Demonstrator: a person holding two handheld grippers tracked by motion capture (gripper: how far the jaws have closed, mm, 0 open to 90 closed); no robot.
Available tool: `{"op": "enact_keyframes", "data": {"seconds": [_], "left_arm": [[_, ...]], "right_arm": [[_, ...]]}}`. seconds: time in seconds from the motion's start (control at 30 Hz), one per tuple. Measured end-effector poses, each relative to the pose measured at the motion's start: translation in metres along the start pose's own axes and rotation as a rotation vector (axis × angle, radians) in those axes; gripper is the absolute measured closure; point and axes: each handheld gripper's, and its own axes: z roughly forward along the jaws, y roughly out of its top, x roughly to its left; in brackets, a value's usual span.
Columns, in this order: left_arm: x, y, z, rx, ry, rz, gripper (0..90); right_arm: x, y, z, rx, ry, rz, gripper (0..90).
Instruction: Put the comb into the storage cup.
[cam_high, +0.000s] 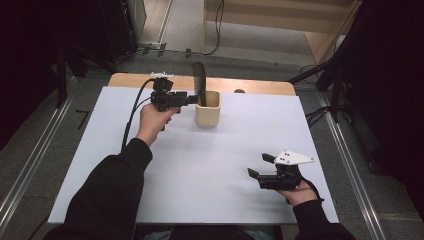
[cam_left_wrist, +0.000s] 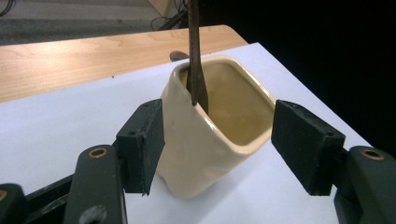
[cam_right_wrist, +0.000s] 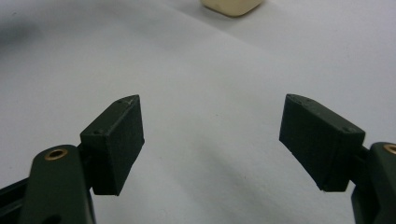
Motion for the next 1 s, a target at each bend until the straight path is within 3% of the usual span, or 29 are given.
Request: {"op": "enact_keyframes", "data": {"seconds": [0.5,0.67,0.73,0.87,1.0], "left_arm": [[-0.001,-0.016,-0.01,0.017,-0.021,-0.005,35.4],[-0.002,-0.022,-0.012,0.009,-0.051,-0.026,35.4],[-0.003,-0.025,-0.014,0.01,-0.066,-0.022,35.4],[-0.007,-0.028,-0.016,0.027,-0.058,0.012,35.4],[-0.009,-0.033,-0.018,0.029,-0.066,0.012,35.4]], "right_arm": [[0.0,0.0,0.001,0.001,0.002,-0.003,20.1],[0.0,0.0,0.001,0.003,0.001,-0.004,20.1],[0.0,0.0,0.001,0.004,0.001,-0.001,20.2],[0.0,0.0,0.001,0.005,-0.002,-0.003,20.1],[0.0,0.0,0.001,0.003,-0.002,-0.003,20.1]]}}
